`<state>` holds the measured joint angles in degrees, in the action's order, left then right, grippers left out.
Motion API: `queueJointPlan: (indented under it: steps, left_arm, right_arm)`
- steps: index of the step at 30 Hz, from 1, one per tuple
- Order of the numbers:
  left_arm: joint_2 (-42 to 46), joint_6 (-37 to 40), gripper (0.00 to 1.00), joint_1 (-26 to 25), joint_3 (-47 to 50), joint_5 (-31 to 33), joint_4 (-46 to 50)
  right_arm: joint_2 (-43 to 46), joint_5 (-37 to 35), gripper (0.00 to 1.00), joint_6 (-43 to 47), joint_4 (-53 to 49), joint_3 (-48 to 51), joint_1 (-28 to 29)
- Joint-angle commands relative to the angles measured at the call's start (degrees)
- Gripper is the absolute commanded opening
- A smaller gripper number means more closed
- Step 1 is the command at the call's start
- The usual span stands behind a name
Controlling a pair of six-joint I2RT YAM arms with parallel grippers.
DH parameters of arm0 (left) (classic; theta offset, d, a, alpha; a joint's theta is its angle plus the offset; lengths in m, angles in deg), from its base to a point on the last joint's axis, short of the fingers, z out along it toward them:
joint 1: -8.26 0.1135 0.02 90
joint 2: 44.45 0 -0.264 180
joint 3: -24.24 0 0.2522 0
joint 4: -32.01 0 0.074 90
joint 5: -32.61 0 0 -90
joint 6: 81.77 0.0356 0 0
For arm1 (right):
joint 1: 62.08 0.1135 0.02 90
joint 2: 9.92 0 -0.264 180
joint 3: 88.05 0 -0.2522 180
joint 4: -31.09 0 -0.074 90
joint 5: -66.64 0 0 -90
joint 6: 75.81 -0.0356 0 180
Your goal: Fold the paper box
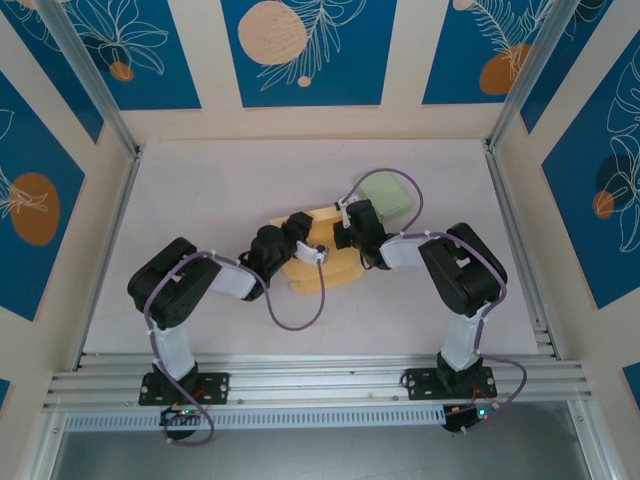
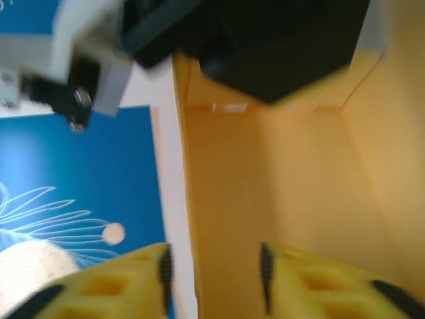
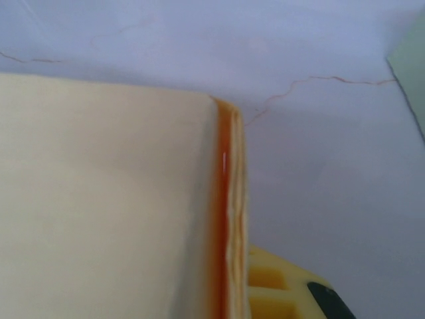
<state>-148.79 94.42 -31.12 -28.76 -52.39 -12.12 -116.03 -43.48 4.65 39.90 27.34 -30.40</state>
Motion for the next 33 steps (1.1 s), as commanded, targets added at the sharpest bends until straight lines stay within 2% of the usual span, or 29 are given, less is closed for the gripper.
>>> queueJointPlan:
  steps: [1,5,7,12,14,17,20,23,29,33]
  left_arm:
    - [8.89,-18.51,1.00,-1.64,-0.31,-1.81,10.41]
    - [23.90,-37.87,1.00,-1.67,-3.83,-2.14,30.55]
    - [30.46,-47.90,1.00,-1.67,-2.97,0.55,32.45]
    - [47.86,-80.70,1.00,-0.52,3.27,18.41,33.13]
    - [53.04,-92.23,1.00,0.69,6.86,21.44,34.64]
    - [57.88,-104.13,1.00,3.86,7.33,19.52,48.54]
    - [58.85,-109.90,1.00,8.16,6.98,13.10,58.51]
    - [57.21,-113.70,1.00,11.81,6.21,6.79,63.34]
    - [48.75,-118.31,1.00,13.64,3.65,-5.89,61.17]
    - [45.27,-121.74,1.00,13.62,4.59,-8.24,55.27]
  right_arm:
    - [4.02,-5.96,0.00,-0.32,-2.14,2.35,1.36]
    - [7.03,-8.56,0.00,-2.06,-2.70,5.15,2.04]
    - [8.88,-9.12,0.00,-2.87,-2.95,6.48,2.47]
    - [13.32,-9.07,0.00,-4.57,-5.68,8.65,4.00]
    - [14.98,-9.96,0.00,-4.99,-5.77,9.88,5.14]
    - [17.47,-11.22,0.00,-6.58,-7.37,11.08,6.22]
    - [20.01,-10.40,0.00,-8.85,-9.51,12.07,6.38]
    - [21.81,-7.89,0.00,-10.04,-8.82,13.70,6.72]
    - [21.43,-10.36,0.00,-11.58,-8.86,13.81,7.58]
    - [20.77,-14.08,0.00,-11.17,-9.86,12.78,8.96]
